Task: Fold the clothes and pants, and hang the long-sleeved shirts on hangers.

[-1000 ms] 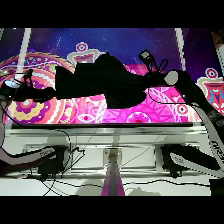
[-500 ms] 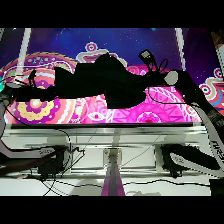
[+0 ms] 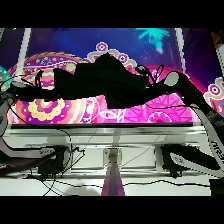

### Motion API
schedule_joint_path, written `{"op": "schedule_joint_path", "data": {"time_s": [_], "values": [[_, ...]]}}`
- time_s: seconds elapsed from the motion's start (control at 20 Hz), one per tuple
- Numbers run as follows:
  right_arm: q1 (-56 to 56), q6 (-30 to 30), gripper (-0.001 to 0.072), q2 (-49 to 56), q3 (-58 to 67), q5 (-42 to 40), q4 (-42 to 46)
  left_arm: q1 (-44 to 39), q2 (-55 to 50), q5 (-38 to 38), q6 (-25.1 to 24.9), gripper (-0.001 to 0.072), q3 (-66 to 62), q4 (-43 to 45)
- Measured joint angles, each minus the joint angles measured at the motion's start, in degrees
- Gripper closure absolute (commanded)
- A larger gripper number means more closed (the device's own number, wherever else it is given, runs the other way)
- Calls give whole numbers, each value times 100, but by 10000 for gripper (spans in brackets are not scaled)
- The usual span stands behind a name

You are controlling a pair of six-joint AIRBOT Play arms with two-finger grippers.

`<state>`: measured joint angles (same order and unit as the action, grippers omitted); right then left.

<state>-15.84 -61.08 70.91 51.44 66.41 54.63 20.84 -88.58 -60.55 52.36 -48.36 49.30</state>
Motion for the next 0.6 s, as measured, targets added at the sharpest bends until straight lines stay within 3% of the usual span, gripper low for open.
{"op": "schedule_joint_path", "data": {"time_s": [0.05,0.1,0.2,0.3,0.4,0.45,0.5,0.6], "values": [[-33,-153,447,0,-122,11,-389,-2,0,-2,-9,677,0,-2],[-96,-341,251,0,-236,-59,-715,-2,-2,-4,-11,677,0,-4],[-326,-763,220,33,-372,-350,-1143,-4,-2,-9,-22,676,0,-7],[-664,-754,220,96,-391,-686,-1290,-4,-4,-9,-28,677,0,-9],[-1119,-289,196,181,-254,-914,-894,-4,-4,-9,-28,677,2,-11],[-1386,22,118,225,-162,-992,-466,-4,-4,-9,-28,677,0,-11],[-1646,389,87,258,-90,-1123,17,-4,-4,-9,-28,676,2,-11],[-2159,1180,87,319,2,-1462,973,-4,-4,-7,-31,677,2,-11]]}}
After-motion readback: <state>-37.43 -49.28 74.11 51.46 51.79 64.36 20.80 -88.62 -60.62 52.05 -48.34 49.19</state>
